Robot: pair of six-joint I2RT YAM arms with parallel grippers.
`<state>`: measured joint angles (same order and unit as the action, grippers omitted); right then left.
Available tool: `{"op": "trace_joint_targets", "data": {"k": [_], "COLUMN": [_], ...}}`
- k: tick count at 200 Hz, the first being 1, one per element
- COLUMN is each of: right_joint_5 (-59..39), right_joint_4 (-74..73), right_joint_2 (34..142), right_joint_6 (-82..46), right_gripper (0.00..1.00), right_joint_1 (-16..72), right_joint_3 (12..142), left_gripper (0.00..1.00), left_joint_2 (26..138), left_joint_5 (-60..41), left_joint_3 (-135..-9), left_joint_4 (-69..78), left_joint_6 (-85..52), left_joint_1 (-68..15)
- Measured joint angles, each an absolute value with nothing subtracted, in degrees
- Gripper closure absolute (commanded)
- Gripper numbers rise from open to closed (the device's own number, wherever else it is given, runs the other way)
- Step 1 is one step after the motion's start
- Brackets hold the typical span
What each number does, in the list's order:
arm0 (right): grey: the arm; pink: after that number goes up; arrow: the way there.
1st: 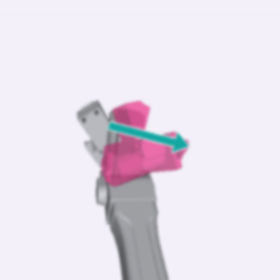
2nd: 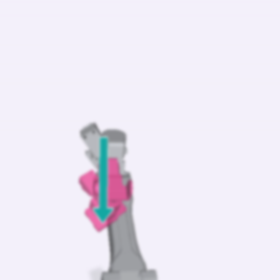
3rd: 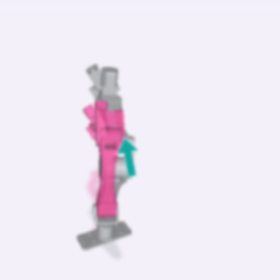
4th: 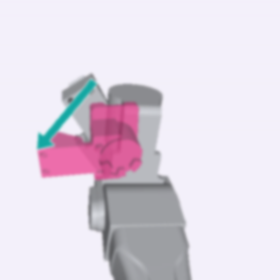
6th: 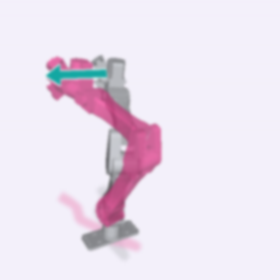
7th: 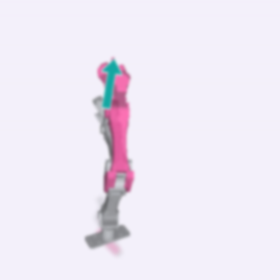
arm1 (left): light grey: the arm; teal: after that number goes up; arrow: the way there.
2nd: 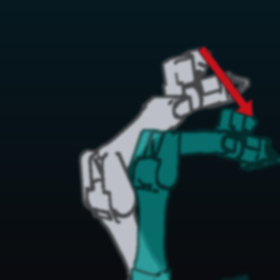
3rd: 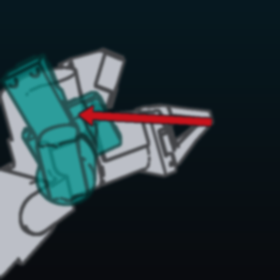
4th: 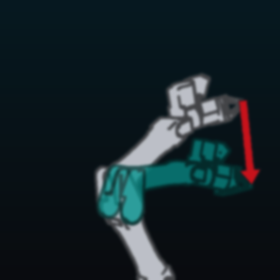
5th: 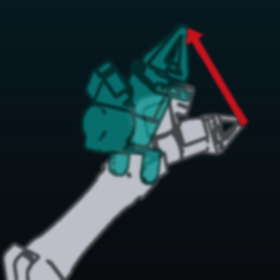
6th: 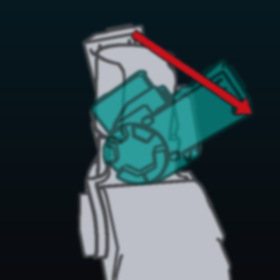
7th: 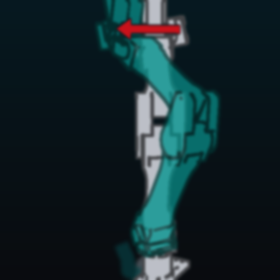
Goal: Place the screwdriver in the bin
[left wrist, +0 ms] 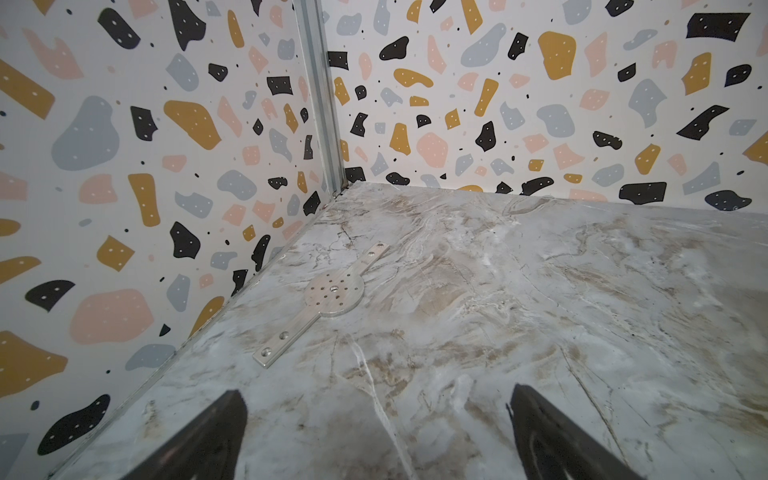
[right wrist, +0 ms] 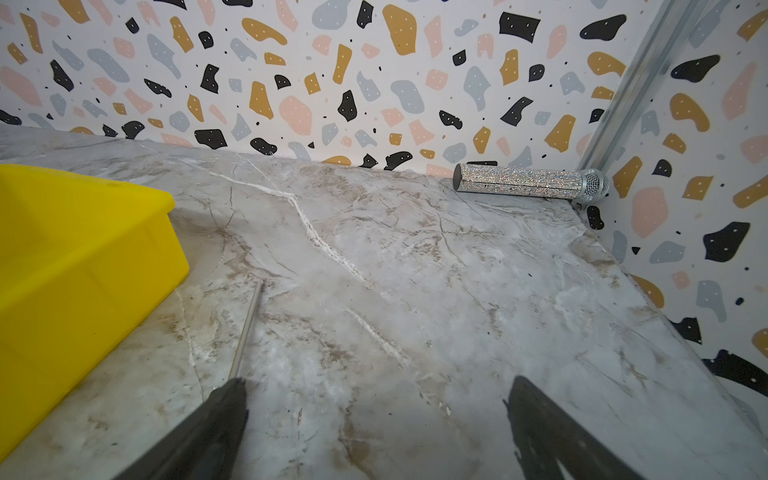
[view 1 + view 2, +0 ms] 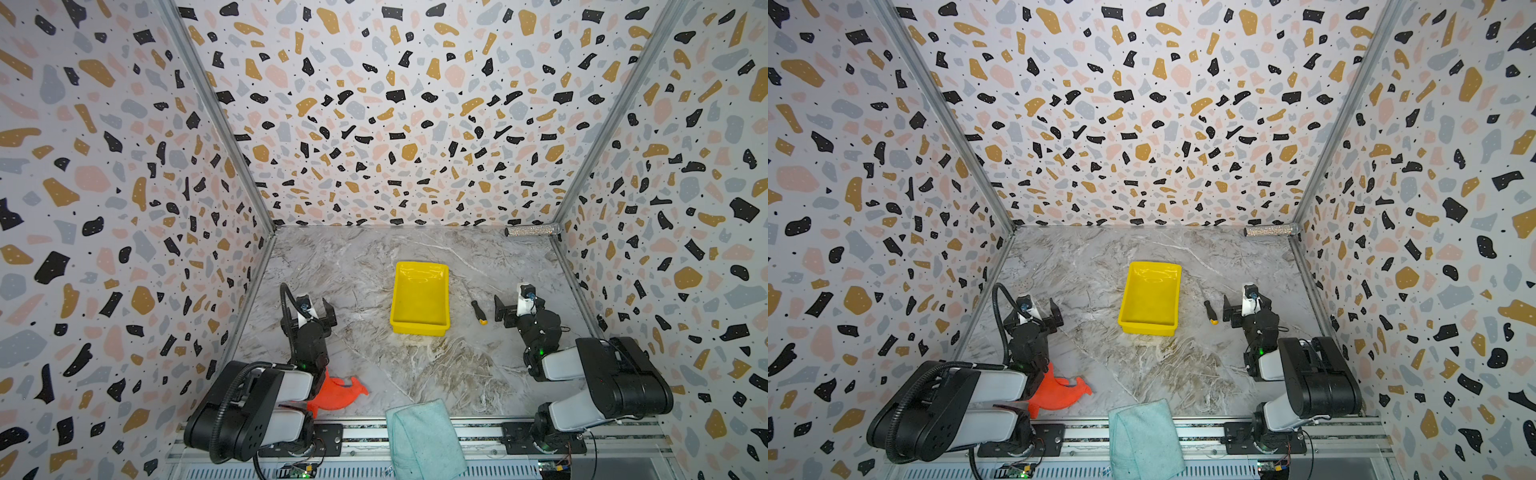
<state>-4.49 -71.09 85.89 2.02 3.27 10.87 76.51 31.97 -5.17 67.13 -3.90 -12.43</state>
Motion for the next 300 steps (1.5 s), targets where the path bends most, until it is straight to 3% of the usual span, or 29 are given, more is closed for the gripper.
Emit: {"op": "trace_joint_targets", "data": {"k": [263, 300], "right_joint_5": [-5.78, -1.34], "right_joint_4": [-71.37, -70.54], "right_joint_2": [85.84, 78.76], "right_joint_6": [1.96, 1.56], "right_gripper": [0.01, 0.01], "right_joint_1": [2.24, 4.12], "right_joint_3": [10.76, 7.53], "left_gripper": [0.00, 0.00], "left_joint_2": [76.51, 73.32], "left_joint_5": [31.94, 28.97], "left_joint_3": [-5.17, -7.70], "left_joint_4": [67.16, 60.82], "left_joint_6": [-3.88, -3.16], "left_joint_1": [-12.43, -12.45]}}
